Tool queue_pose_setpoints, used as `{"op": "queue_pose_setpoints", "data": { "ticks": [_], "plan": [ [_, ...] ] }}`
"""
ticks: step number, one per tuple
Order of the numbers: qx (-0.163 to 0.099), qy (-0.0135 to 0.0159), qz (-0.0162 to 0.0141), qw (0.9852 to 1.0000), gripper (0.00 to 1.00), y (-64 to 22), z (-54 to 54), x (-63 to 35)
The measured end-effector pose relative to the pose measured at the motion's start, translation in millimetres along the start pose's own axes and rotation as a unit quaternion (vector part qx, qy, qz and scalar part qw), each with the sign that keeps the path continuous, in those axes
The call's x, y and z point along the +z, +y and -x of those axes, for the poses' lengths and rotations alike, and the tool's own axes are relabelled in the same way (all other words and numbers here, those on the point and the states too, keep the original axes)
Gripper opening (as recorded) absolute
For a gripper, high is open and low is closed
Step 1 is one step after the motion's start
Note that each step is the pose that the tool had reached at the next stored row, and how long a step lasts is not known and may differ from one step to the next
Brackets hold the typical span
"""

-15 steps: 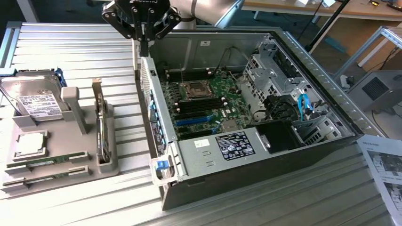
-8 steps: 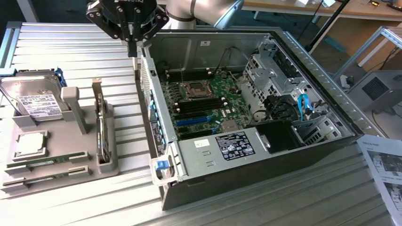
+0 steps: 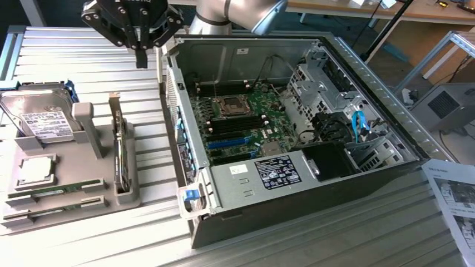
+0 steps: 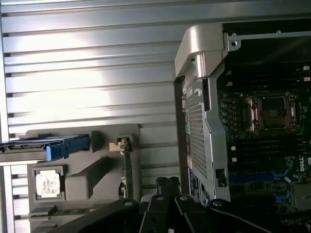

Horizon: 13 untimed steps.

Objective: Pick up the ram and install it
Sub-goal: 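Reach for the ram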

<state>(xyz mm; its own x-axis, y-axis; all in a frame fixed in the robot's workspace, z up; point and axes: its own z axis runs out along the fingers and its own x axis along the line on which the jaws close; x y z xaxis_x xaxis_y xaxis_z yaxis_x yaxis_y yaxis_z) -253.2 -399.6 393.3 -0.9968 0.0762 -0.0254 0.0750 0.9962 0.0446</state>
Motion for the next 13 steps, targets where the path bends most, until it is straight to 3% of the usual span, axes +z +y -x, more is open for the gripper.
{"op": "queue_pose_setpoints", "data": {
  "ticks": [13],
  "plan": [
    [0.000, -0.0003, 0.0000, 1.0000, 0.11, -4.3, -39.3, -1.1]
  ]
}}
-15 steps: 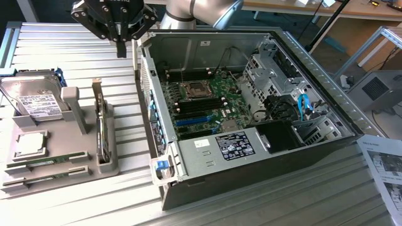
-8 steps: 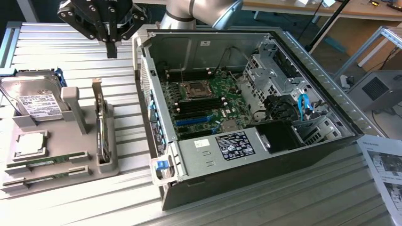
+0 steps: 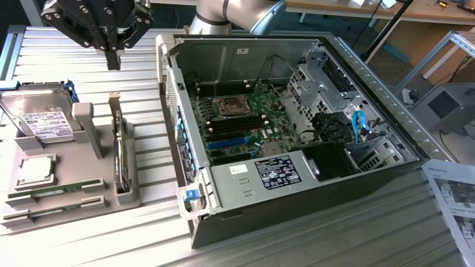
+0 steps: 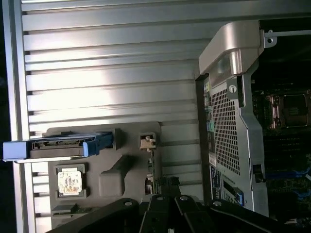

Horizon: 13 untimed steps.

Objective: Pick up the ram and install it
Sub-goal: 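Reach for the ram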

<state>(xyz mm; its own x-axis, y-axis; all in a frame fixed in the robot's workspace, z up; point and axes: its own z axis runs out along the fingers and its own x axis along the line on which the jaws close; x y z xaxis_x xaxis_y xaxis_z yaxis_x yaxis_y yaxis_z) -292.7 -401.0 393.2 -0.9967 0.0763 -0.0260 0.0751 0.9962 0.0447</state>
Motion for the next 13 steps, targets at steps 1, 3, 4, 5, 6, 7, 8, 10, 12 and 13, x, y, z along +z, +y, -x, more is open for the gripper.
{"op": "queue_pose_setpoints", "data": {
  "ticks": [1, 3, 4, 5, 6, 7, 8, 10, 12, 13],
  "plan": [
    [0.000, 0.0000, 0.0000, 1.0000, 0.11, -0.3, -2.6, -0.1],
    [0.000, 0.0001, -0.0001, 1.0000, 0.11, -1.0, -9.2, -0.4],
    [0.000, 0.0001, 0.0000, 1.0000, 0.11, -1.3, -12.2, -0.4],
    [0.000, 0.0001, 0.0000, 1.0000, 0.11, -1.7, -15.2, -0.5],
    [0.000, 0.0001, 0.0000, 1.0000, 0.11, -2.0, -18.0, -0.6],
    [0.000, 0.0000, 0.0000, 1.0000, 0.11, -2.3, -21.3, -0.7],
    [0.000, 0.0001, 0.0000, 1.0000, 0.11, -2.6, -24.2, -0.8],
    [0.000, 0.0001, 0.0000, 1.0000, 0.11, -3.5, -31.4, -1.0],
    [0.000, 0.0000, 0.0000, 1.0000, 0.11, -4.2, -36.7, -1.2],
    [0.000, 0.0000, 0.0000, 1.0000, 0.11, -4.5, -39.3, -1.2]
  ]
}}
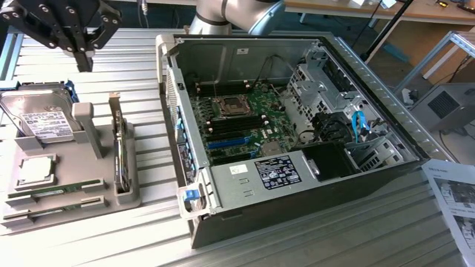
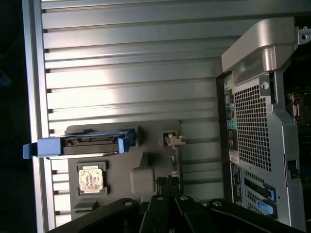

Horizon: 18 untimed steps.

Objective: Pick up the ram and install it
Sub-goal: 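Reach for the ram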

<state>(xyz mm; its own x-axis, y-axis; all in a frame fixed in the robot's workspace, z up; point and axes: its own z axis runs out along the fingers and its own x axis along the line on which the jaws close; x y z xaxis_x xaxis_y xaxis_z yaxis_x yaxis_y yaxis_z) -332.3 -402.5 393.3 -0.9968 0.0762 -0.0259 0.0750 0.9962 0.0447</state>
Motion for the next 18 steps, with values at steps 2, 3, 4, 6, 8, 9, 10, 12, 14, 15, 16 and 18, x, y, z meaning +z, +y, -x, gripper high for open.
{"op": "queue_pose_setpoints", "data": {
  "ticks": [2, 3, 4, 6, 8, 9, 10, 12, 14, 15, 16, 18],
  "plan": [
    [0.000, 0.0001, -0.0001, 1.0000, 0.11, -0.7, -5.6, -0.3],
    [0.000, 0.0001, 0.0000, 1.0000, 0.11, -1.0, -8.2, -0.3],
    [0.000, 0.0001, 0.0000, 1.0000, 0.11, -1.4, -10.8, -0.4],
    [0.000, 0.0000, 0.0000, 1.0000, 0.11, -2.1, -16.4, -0.5],
    [0.000, 0.0000, 0.0000, 1.0000, 0.11, -2.9, -22.5, -0.7],
    [0.000, 0.0001, -0.0001, 1.0000, 0.11, -3.5, -27.1, -1.0],
    [0.000, 0.0000, 0.0000, 1.0000, 0.11, -3.9, -29.4, -1.0],
    [0.000, 0.0000, 0.0000, 1.0000, 0.11, -4.3, -31.2, -1.0],
    [0.000, 0.0000, 0.0000, 1.0000, 0.11, -4.3, -31.3, -1.0],
    [0.000, 0.0001, -0.0001, 1.0000, 0.11, -4.3, -31.3, -1.1],
    [0.000, 0.0001, -0.0001, 1.0000, 0.11, -4.7, -31.4, -1.2],
    [0.000, 0.0000, 0.0000, 1.0000, 0.11, -6.9, -31.2, -1.2]
  ]
}}
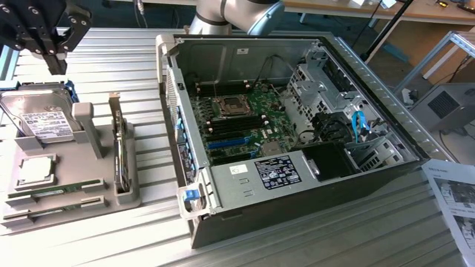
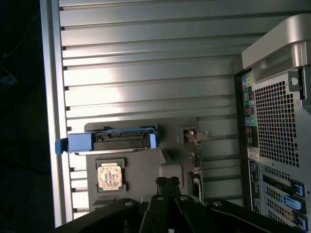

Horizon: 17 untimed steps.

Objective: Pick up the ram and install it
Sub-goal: 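Reach for the ram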

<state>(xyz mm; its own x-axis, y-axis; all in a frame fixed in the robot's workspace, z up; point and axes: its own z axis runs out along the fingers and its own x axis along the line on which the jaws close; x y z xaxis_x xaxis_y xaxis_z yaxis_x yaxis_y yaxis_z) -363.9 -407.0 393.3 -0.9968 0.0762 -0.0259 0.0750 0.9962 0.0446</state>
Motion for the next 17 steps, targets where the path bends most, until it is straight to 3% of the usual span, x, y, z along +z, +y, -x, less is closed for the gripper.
{"op": "queue_pose_setpoints", "data": {
  "ticks": [17],
  "plan": [
    [0.000, 0.0000, 0.0000, 1.0000, 0.11, -33.4, 1.8, -1.4]
  ]
}}
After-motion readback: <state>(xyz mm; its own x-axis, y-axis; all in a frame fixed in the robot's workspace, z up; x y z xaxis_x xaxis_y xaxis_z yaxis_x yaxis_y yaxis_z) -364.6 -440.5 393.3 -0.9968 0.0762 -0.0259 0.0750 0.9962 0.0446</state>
